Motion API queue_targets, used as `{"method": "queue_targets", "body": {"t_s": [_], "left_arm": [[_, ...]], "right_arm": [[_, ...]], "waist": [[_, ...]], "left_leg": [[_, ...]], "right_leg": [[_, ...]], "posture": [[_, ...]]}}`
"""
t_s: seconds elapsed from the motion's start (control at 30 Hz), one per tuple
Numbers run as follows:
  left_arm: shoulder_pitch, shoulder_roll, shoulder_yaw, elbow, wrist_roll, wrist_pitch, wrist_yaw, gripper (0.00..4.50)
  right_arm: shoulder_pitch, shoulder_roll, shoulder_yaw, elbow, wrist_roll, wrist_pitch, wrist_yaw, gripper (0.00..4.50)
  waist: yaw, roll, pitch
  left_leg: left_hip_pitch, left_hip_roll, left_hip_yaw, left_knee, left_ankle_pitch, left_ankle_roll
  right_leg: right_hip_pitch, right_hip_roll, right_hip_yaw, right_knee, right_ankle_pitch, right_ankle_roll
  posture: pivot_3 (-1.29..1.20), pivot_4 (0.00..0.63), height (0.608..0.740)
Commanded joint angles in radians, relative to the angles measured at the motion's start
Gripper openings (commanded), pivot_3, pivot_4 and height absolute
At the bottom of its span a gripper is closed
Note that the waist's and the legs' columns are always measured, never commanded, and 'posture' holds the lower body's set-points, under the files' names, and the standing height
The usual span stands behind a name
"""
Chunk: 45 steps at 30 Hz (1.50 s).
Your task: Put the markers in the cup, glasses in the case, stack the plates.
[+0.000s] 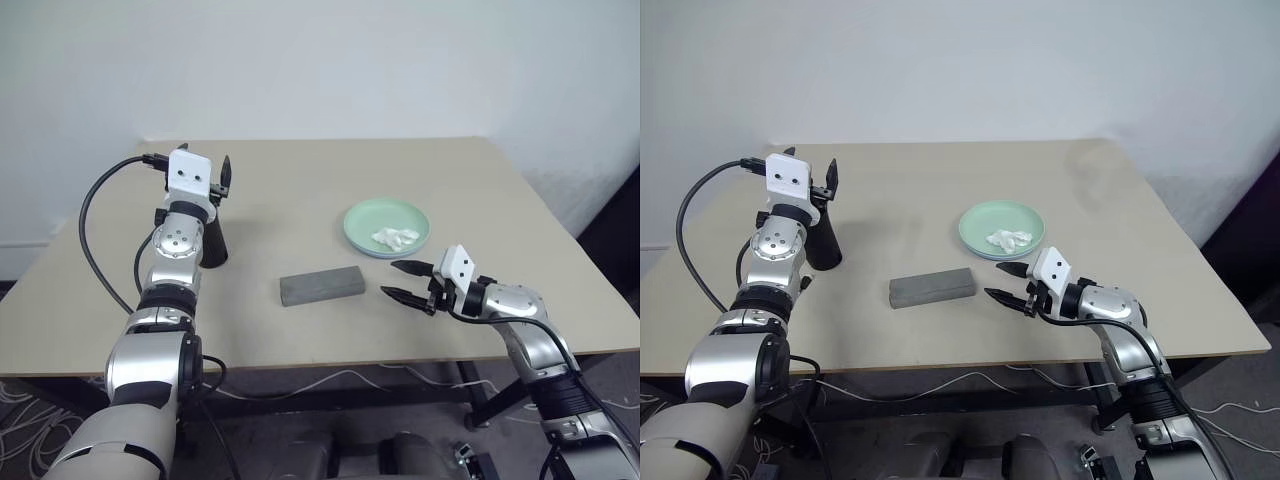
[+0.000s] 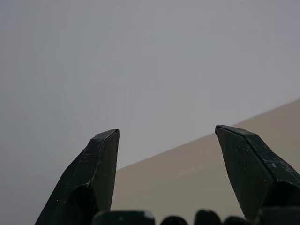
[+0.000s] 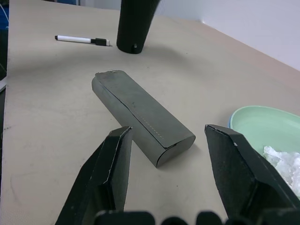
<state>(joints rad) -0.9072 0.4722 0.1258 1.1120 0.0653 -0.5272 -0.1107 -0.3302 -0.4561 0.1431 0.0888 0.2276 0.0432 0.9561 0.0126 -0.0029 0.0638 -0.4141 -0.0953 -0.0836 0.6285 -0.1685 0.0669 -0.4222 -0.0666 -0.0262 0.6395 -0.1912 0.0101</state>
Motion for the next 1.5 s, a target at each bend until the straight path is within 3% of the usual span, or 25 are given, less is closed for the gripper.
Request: {"method": "queue_targets", "body": {"t_s": [0.03, 0.2, 0.33, 0.5, 0.73, 1.0, 1.27, 1.5], "left_arm": [[-0.012, 0.013, 0.005, -0.058, -0.011, -0.016, -0.013, 3.45], [0.016, 0.007, 0.017, -0.129, -0.050, 0.008, -0.077, 3.45], [0.069, -0.009, 0.029, -0.313, -0.184, 0.138, -0.282, 3.45], [0.241, 0.073, 0.002, -0.725, -0.367, 0.551, -0.552, 3.45], [0.439, 0.238, 0.008, -1.018, -0.392, 0.944, -0.599, 3.45], [0.541, 0.301, 0.033, -1.086, -0.365, 1.178, -0.529, 3.45], [0.609, 0.344, 0.031, -1.048, -0.318, 1.248, -0.491, 3.45], [0.580, 0.358, 0.022, -0.929, -0.274, 1.282, -0.455, 3.45]], "right_arm": [[-0.023, -0.002, -0.014, -0.034, 0.010, -0.002, 0.001, 2.69], [-0.029, -0.002, -0.013, -0.032, 0.010, 0.000, 0.005, 2.69], [-0.035, -0.001, -0.012, -0.028, 0.009, -0.002, 0.007, 2.69], [-0.054, -0.002, -0.013, -0.022, 0.013, -0.006, 0.017, 2.69], [-0.072, -0.005, -0.019, -0.013, 0.030, -0.007, 0.049, 2.69], [-0.103, -0.001, -0.030, -0.042, 0.129, 0.079, 0.125, 2.69], [-0.104, -0.002, -0.027, -0.063, 0.146, 0.114, 0.139, 2.69], [-0.095, 0.007, -0.016, -0.057, 0.129, 0.107, 0.127, 2.69]], "waist": [[0.000, 0.000, 0.000], [-0.001, 0.000, 0.000], [-0.002, 0.000, 0.000], [-0.010, 0.000, 0.000], [-0.013, 0.002, 0.001], [-0.007, 0.002, 0.001], [-0.007, 0.002, 0.001], [-0.006, 0.002, 0.001]], "left_leg": [[0.000, 0.000, 0.000, 0.000, 0.000, 0.000], [0.000, 0.000, 0.000, 0.000, 0.000, 0.000], [0.000, 0.000, 0.000, 0.000, 0.000, 0.000], [0.000, 0.000, 0.000, 0.000, 0.000, 0.000], [0.002, 0.001, -0.001, -0.002, 0.000, 0.000], [0.000, 0.001, -0.001, -0.002, 0.000, 0.000], [0.001, 0.001, -0.001, -0.009, 0.000, 0.000], [0.002, 0.001, 0.000, -0.010, 0.000, 0.000]], "right_leg": [[0.000, 0.000, 0.000, 0.000, 0.000, 0.000], [0.000, 0.000, 0.000, 0.000, 0.000, 0.000], [0.000, 0.000, 0.000, 0.000, 0.000, 0.000], [0.000, 0.000, 0.001, 0.000, 0.000, 0.000], [-0.002, 0.003, 0.009, 0.002, -0.002, -0.003], [-0.002, 0.002, 0.009, 0.003, -0.002, -0.004], [-0.006, 0.002, 0.010, 0.001, -0.003, -0.005], [-0.006, 0.002, 0.010, 0.000, -0.003, -0.005]], "posture": [[0.00, 0.000, 0.737], [0.00, 0.000, 0.737], [0.00, 0.000, 0.737], [0.00, 0.000, 0.737], [0.00, 0.000, 0.737], [0.00, 0.000, 0.737], [0.00, 0.000, 0.737], [0.00, 0.000, 0.737]]}}
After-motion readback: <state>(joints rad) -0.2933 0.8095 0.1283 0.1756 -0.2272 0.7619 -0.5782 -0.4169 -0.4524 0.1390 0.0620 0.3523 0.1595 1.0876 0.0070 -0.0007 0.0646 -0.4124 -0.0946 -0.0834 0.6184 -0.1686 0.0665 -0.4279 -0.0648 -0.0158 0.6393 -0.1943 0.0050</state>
